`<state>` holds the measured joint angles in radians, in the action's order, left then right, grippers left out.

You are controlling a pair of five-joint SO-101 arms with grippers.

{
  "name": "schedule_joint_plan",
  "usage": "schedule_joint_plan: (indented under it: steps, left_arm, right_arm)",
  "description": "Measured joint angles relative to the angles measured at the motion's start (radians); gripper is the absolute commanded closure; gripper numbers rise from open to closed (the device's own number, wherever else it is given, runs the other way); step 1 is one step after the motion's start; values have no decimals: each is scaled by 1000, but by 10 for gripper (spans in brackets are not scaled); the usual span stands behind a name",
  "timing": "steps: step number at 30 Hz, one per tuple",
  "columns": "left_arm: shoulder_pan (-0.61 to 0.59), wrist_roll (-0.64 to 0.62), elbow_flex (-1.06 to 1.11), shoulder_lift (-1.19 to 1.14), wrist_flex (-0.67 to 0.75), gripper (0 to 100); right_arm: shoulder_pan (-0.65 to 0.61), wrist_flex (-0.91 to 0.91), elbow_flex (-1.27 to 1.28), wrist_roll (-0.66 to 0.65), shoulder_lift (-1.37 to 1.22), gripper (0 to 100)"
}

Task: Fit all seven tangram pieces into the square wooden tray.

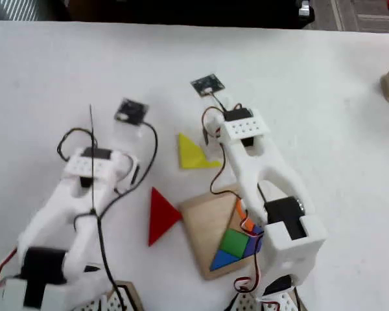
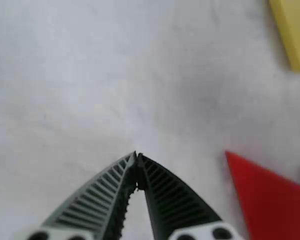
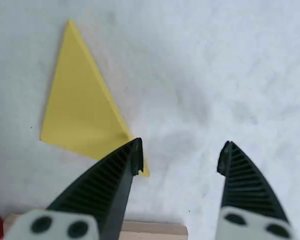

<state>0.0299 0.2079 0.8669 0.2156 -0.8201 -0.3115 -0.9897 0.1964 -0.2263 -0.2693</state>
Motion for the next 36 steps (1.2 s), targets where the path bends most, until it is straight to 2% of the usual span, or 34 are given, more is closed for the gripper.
schedule_joint_plan:
  steps: [2,6,9,13,15,20,30,36]
  left_arm:
    - [17,11,80,94,-41,930]
    - [101,2,239,301,-78,758]
    - [175,-112,341,468,-110,663]
    - [253,-310,451,678,-144,663]
    - [273,-350,476,718,-144,666]
    - [333,-387,474,629,-110,664]
    - [362,-446,258,186,-109,660]
    - [242,-450,124,20,-110,661]
  right_arm:
    - [0,18,0,0,-15,758]
    - [0,31,0,-20,-21,758]
    - [0,43,3,-29,-21,758]
    - [0,57,5,-34,-21,758]
    - [-2,57,5,-34,-21,758]
    - [-2,69,5,-35,-21,758]
    - [-2,84,5,-35,-21,758]
    - [-2,84,5,-35,-21,758]
